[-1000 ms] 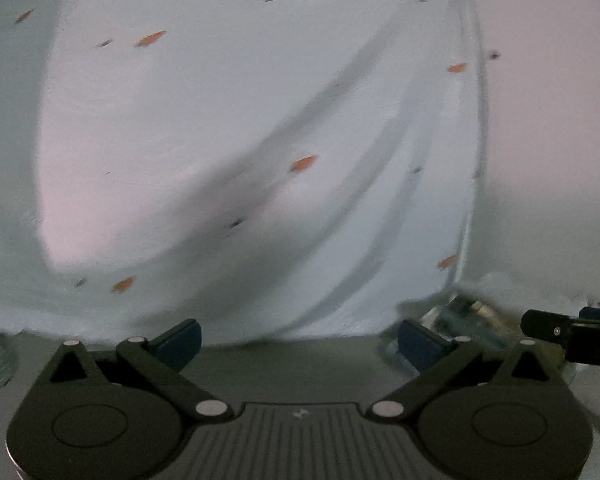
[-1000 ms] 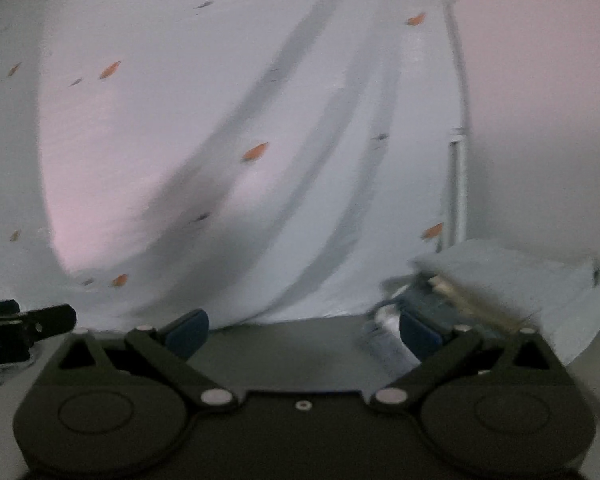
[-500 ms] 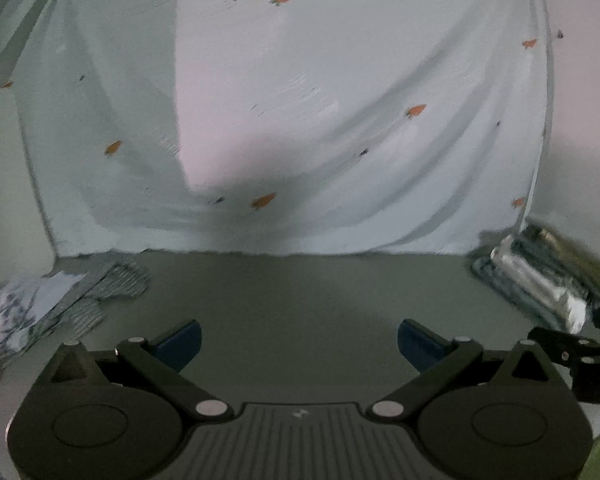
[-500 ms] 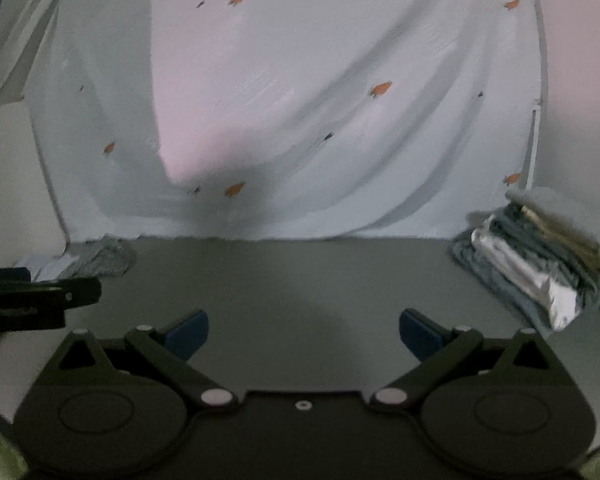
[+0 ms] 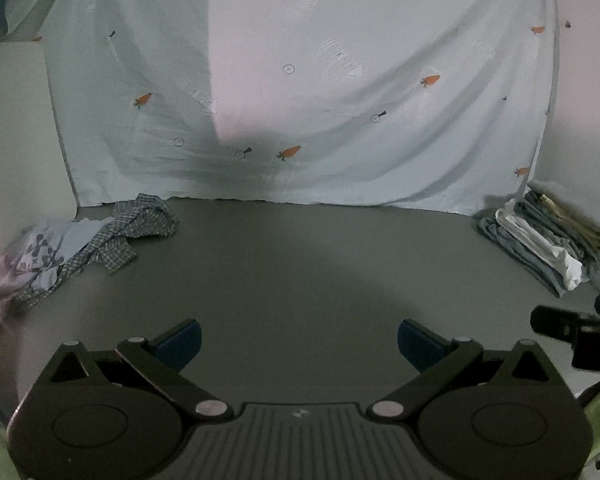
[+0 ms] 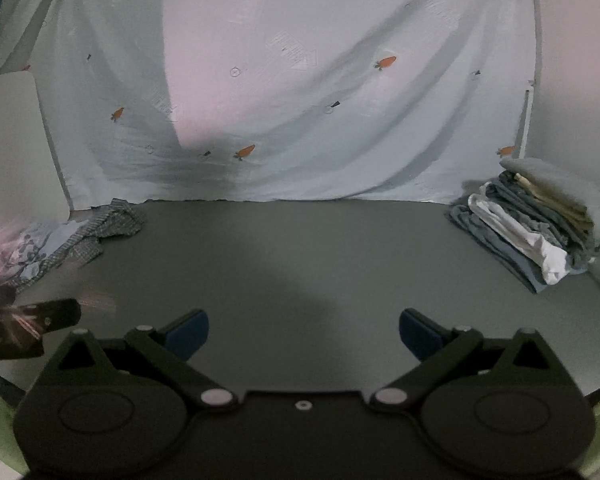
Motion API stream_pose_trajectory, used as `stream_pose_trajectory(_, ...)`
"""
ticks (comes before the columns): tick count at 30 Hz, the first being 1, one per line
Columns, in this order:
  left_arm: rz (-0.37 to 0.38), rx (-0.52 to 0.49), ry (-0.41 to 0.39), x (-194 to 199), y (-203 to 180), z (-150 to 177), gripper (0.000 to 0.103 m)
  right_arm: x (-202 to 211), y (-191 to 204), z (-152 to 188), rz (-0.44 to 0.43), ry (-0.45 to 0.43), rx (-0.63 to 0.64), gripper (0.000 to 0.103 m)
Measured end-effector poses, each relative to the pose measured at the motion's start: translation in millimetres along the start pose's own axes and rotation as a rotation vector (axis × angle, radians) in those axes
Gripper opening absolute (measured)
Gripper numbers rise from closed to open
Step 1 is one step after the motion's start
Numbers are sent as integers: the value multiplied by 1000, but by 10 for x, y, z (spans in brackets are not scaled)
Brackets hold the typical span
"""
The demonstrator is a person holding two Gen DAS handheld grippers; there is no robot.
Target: Fold clothes
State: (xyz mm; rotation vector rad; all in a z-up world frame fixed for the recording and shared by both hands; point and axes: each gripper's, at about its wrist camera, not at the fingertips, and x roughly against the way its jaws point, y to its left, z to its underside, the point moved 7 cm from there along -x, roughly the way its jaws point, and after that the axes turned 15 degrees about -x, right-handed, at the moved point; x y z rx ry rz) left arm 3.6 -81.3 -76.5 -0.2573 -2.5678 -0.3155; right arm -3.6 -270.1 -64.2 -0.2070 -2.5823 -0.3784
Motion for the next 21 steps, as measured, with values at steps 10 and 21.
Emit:
stream_pose_trajectory(10,4,-9,-15,100,-9,42,103,98,38,74,8,-11,3,103)
stream_pose_trajectory(21,8,-12,-18,147,-46,29,103,121,11,93,3,-12,1,103)
